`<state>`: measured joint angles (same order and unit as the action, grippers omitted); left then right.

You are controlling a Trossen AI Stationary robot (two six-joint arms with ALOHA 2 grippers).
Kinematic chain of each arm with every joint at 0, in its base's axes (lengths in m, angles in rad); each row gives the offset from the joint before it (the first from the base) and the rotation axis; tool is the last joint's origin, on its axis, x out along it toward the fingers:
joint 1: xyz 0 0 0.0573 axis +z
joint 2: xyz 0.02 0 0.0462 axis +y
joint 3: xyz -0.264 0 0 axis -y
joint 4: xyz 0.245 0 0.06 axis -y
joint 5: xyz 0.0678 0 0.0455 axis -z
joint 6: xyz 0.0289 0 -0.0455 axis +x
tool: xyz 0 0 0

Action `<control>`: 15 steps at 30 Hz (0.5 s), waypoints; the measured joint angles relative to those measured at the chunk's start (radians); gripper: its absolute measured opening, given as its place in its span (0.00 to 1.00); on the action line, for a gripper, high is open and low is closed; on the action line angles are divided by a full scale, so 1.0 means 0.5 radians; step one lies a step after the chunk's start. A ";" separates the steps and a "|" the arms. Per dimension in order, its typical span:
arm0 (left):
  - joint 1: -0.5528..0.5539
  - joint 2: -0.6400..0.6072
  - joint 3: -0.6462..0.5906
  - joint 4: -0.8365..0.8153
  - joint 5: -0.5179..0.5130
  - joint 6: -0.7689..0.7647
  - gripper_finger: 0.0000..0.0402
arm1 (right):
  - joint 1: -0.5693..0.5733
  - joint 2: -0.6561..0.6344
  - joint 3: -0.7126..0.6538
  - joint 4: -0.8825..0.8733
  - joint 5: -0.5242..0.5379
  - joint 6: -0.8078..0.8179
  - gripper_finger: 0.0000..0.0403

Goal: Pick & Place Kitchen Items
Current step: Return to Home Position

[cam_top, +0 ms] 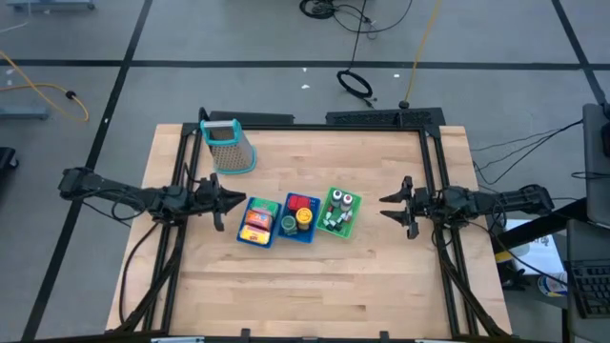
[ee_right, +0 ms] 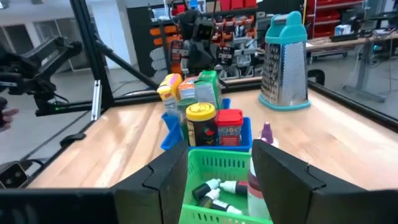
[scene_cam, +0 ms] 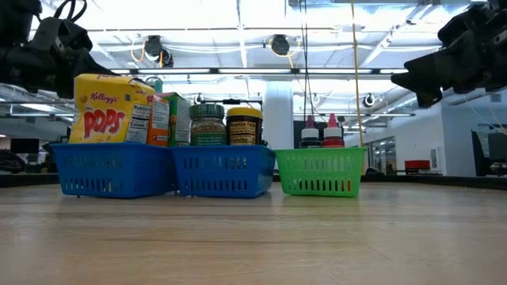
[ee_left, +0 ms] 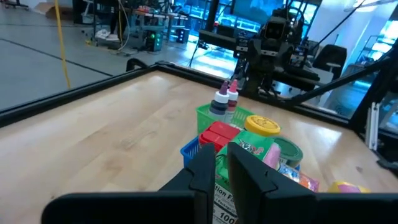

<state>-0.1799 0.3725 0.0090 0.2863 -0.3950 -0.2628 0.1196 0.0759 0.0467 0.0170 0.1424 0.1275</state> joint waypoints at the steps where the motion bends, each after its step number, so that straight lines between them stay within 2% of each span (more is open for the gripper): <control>1: 0.000 0.000 0.000 0.004 0.001 -0.020 0.10 | 0.000 0.010 -0.001 0.011 0.000 -0.008 0.42; 15: 0.000 0.000 0.000 0.004 0.003 0.001 0.10 | 0.000 0.029 -0.002 0.153 0.027 -0.070 0.42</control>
<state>-0.1799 0.3725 0.0090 0.2882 -0.3937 -0.2622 0.1196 0.0906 0.0456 0.0935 0.1558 0.0925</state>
